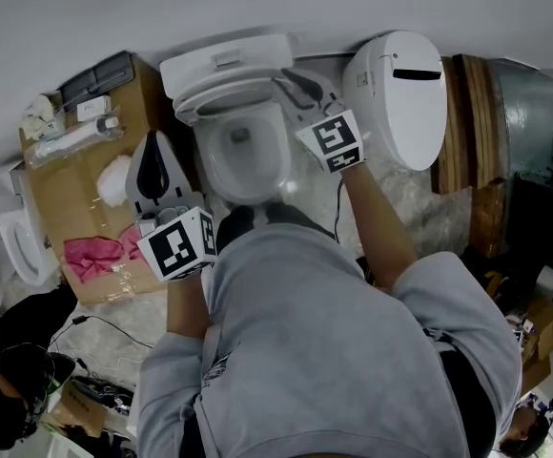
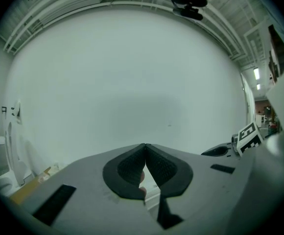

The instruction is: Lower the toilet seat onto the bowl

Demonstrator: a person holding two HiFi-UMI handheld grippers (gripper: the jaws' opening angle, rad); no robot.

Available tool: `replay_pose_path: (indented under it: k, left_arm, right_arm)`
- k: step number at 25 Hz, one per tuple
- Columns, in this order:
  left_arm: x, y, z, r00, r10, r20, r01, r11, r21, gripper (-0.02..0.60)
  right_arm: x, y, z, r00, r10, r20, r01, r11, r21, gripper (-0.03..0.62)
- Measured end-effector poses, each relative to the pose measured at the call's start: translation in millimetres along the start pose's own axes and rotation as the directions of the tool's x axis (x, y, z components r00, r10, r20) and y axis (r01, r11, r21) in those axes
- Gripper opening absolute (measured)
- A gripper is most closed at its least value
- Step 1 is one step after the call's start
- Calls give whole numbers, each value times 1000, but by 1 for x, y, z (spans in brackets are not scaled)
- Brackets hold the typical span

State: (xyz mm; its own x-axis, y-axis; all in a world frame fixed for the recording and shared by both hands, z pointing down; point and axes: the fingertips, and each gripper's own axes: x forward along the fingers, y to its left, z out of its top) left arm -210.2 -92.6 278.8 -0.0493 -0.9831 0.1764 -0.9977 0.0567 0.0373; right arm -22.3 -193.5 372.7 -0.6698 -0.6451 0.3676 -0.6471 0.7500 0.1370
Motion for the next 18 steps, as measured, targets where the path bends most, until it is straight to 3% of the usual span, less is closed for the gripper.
replay_pose_path:
  k: [18]
  left_arm:
    - [22, 12, -32, 997, 36, -64, -35, 999, 13, 0]
  right_arm:
    - [53, 18, -48, 986, 135, -100, -144, 986, -89, 111]
